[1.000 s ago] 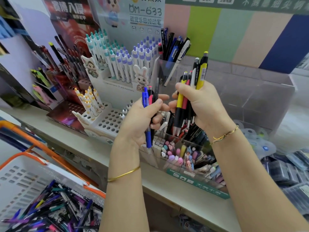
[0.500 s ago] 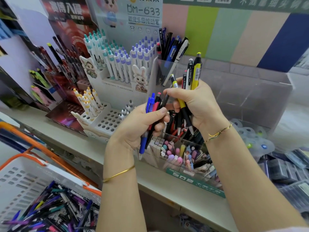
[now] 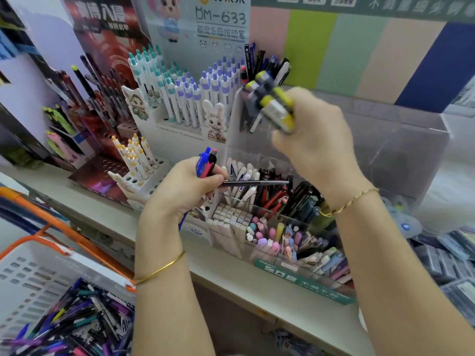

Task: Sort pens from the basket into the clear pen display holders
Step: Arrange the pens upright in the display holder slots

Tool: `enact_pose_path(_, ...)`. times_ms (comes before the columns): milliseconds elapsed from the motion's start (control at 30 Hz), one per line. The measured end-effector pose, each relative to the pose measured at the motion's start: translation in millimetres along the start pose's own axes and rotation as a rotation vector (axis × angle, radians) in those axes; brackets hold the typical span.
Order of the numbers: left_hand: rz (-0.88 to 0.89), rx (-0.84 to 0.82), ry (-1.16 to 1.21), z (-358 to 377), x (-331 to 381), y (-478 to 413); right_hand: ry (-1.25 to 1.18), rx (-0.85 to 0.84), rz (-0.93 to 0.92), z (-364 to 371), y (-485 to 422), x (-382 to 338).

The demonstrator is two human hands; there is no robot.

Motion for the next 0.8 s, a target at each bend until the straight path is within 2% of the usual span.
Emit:
enact_pose_path(67, 0.019, -0.035, 0.048, 3, 5, 0, 0.111, -0.234, -0.135, 23, 4, -20)
enact_pose_path(133, 0.016, -0.049, 0.167, 4, 6, -2, 0.097, -0.405, -0.180, 42, 11, -26)
enact_pose_path(400, 0.015, 0.023, 0.393, 8, 6, -7, -0.229, -0.773, -0.055, 76, 26, -11)
enact_pose_path(467, -0.001, 0.075, 0.561, 11, 9, -8, -0.478, -0.759, 0.061, 74, 27, -7)
enact_pose_path(533, -0.043, 0.151, 0.771, 16, 8, -9, -0.803, -0.651, 0.220, 69, 24, 1)
enact_pose_path(600, -0.096, 0.170, 0.917, 30, 8, -8, -0.992, -0.552, 0.309, 66, 23, 7)
enact_pose_path(733, -0.200, 0.122, 1.098, 57, 11, -7, -0.896, -0.414, 0.294, 68, 19, 10)
enact_pose_path(800, -0.225, 0.037, 1.191, 69, 20, -5, -0.878, -0.360, 0.315, 67, 16, 15)
Point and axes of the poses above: each hand's wrist, its own y-axis away from the middle knuckle, its own z-axis out of the palm, x = y × z, the point moved 8 cm from there along -y, towards the middle knuckle, and after that the axes turned 4 degrees about z, right-handed, at the moved point
